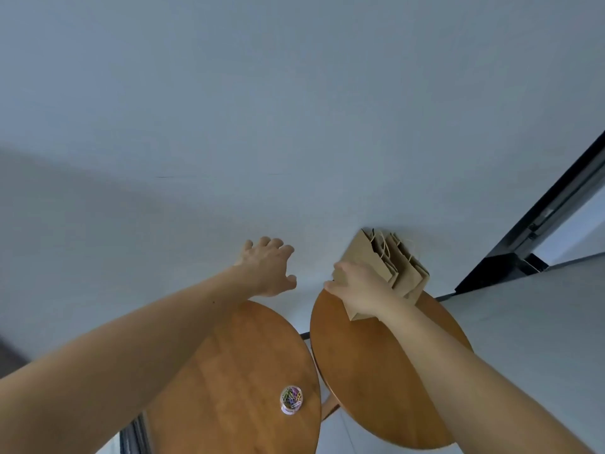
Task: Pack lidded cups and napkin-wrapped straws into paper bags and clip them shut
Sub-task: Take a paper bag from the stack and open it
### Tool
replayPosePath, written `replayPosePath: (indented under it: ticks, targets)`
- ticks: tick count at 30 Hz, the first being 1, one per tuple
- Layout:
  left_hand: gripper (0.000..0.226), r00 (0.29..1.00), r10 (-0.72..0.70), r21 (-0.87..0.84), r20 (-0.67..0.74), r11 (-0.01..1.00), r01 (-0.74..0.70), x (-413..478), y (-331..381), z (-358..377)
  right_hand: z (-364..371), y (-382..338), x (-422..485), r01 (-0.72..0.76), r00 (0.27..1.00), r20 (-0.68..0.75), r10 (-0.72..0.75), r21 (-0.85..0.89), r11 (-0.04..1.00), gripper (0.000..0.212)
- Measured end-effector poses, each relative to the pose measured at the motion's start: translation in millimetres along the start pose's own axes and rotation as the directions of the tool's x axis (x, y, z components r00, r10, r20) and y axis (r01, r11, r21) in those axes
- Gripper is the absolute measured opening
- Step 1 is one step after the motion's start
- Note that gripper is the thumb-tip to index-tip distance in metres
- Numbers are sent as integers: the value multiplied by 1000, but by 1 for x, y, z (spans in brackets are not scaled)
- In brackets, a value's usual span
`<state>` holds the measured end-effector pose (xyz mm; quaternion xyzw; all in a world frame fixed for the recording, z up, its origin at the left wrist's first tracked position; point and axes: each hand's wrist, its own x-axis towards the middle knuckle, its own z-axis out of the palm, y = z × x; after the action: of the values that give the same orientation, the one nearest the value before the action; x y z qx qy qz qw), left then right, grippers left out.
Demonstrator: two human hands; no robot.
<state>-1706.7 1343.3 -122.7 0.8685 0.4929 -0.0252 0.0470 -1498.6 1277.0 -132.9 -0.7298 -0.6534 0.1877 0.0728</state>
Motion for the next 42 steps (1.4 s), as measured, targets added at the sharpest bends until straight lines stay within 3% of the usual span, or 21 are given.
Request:
replayPosePath:
  ticks: [4, 9, 13, 21, 31, 34, 38, 42]
  targets:
    - [68, 999, 19, -18, 30, 1000, -18, 44, 28, 12, -7, 63, 27, -119, 993, -7, 119, -27, 993, 58]
    - [68, 996, -33, -37, 81, 999, 36, 102, 63, 33, -11, 136, 77, -164, 986, -42, 163, -14, 986, 49]
    - [67, 987, -96, -47, 129, 994, 103, 146, 89, 51, -15, 194, 120, -199, 979, -71, 194, -71, 978, 26]
    - [65, 965, -159, -73, 208, 981, 177, 210, 136, 91, 0, 267, 184, -232, 972, 9, 233, -91, 969, 36]
    - [64, 942, -180, -86, 284, 973, 212, 219, 145, 114, 33, 291, 212, -160, 985, 54, 163, -49, 986, 24]
    - [63, 938, -199, -82, 283, 970, 230, 210, 138, 113, 40, 286, 211, -139, 990, 1, 139, -60, 989, 24]
    - [62, 935, -236, -80, 263, 961, 265, 191, 121, 104, 34, 252, 203, -40, 994, -100, 33, -69, 997, 22]
    - [62, 934, -279, -110, 223, 945, 309, 157, 95, 97, 28, 187, 185, 123, 985, -108, -133, -98, 988, 23]
